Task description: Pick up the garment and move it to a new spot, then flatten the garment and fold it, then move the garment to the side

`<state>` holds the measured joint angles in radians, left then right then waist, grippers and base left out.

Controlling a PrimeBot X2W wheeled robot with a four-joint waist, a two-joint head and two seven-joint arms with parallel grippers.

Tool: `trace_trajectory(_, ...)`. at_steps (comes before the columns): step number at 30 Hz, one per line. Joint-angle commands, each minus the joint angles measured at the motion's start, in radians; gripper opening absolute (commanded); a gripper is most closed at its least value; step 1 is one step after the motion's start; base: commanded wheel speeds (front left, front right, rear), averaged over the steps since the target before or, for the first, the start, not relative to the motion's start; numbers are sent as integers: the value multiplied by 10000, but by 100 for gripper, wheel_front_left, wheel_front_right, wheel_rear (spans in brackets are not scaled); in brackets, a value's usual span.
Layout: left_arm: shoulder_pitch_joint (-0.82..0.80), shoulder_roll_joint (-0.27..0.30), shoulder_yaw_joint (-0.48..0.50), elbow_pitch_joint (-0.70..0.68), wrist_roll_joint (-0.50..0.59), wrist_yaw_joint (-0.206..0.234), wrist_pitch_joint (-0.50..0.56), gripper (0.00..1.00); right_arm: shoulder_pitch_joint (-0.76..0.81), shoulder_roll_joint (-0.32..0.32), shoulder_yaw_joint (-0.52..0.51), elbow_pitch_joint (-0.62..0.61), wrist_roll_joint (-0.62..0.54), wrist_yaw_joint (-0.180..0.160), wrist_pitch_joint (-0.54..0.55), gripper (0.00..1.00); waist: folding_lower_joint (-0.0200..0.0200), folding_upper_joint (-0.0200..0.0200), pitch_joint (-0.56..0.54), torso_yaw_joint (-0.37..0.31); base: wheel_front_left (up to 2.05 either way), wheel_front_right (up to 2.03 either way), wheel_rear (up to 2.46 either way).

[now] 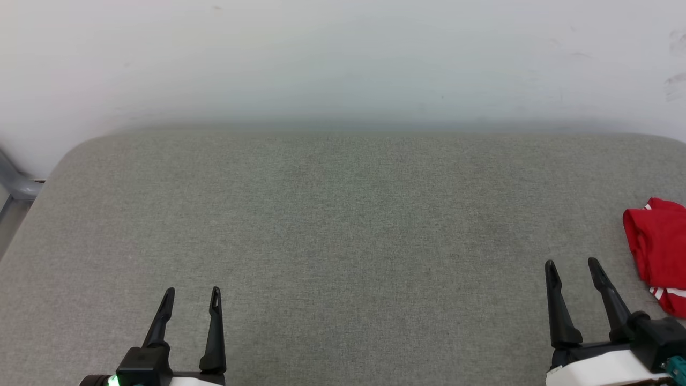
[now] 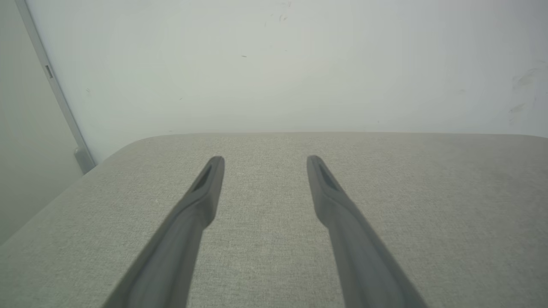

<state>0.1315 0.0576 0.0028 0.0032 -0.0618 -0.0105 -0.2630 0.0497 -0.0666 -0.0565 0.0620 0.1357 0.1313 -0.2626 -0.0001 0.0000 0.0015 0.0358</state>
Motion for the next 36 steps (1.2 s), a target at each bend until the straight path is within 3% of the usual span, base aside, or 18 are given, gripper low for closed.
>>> trace_trajectory(1, 80, -4, -6, 15, -19, -58, -19, 100, 185, 63, -6, -108, 30, -15, -24, 100, 1, 0, -35, -4, 0, 0, 0)
trace_trajectory(14, 165, -43, 45, 173, 37, -230, -19, 100, 601, 179, 104, -200, -46, -13, -24, 100, 1, 0, -106, 16, 0, 0, 0)
trace_trajectory(15, 121, -42, 25, 212, 9, -237, 0, 0, 523, 125, 95, -126, 16, 2, 2, 0, 1, 0, -107, 14, 0, 0, 0)
trace_trajectory(36, -515, -65, 311, 1005, -4000, -491, 1005, 0, 6, 7, 96, 555, 3972, 0, 847, 0, 1, 0, -88, -46, 0, 0, 0)
